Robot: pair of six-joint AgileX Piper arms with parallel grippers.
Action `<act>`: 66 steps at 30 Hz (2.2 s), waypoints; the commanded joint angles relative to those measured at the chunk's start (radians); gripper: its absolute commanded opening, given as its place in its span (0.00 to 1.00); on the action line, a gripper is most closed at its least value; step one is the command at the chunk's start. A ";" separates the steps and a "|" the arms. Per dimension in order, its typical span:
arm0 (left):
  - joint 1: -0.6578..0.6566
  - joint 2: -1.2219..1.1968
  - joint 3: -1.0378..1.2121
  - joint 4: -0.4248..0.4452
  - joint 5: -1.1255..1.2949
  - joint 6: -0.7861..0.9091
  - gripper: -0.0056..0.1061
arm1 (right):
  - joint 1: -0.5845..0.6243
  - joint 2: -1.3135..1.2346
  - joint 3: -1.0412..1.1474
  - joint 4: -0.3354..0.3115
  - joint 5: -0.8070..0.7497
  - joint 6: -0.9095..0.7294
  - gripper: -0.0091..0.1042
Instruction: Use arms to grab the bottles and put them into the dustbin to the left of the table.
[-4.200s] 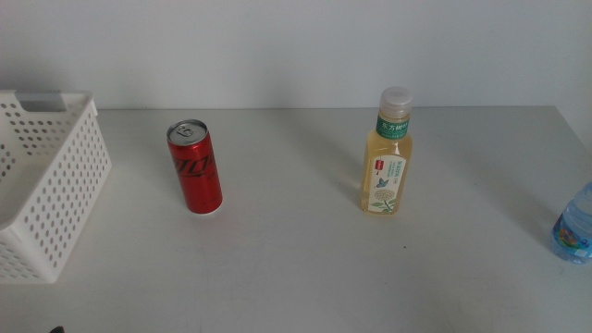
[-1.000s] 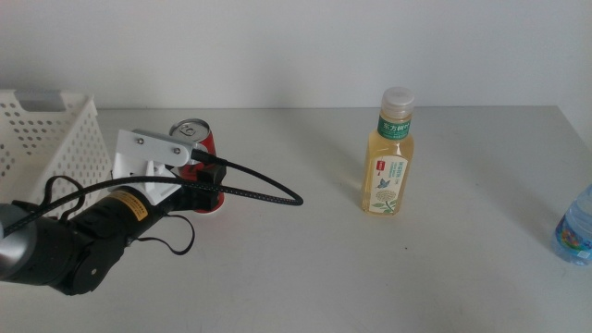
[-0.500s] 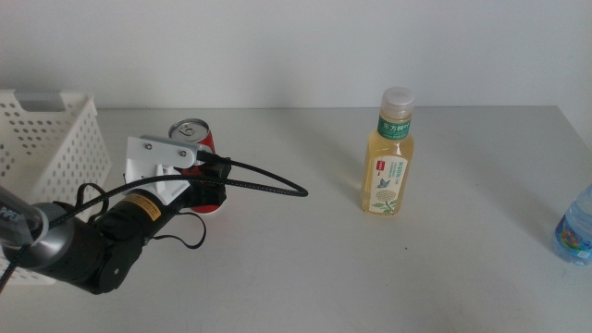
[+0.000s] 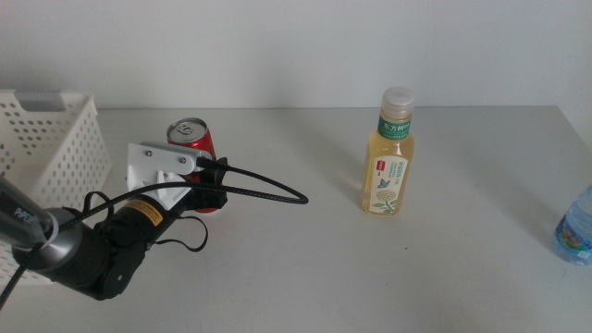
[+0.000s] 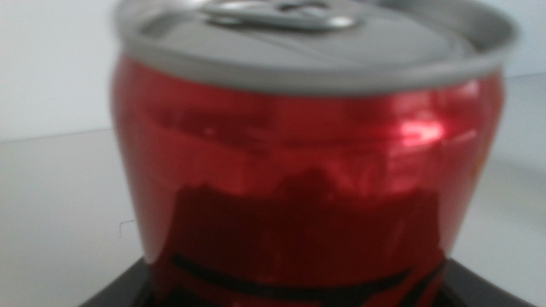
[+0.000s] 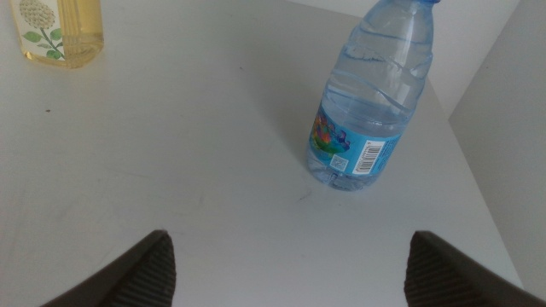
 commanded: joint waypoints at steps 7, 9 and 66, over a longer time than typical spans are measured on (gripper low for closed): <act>0.002 -0.060 -0.022 -0.084 -0.020 -0.010 0.03 | -0.006 -0.022 -0.003 -0.005 -0.051 -0.009 0.83; 0.002 -0.089 -0.022 -0.089 0.021 -0.009 0.03 | -0.006 -0.022 -0.003 -0.005 -0.051 -0.009 0.83; 0.440 -0.403 -0.931 -0.227 2.338 0.380 0.03 | -0.006 -0.022 -0.003 -0.005 -0.051 -0.009 0.83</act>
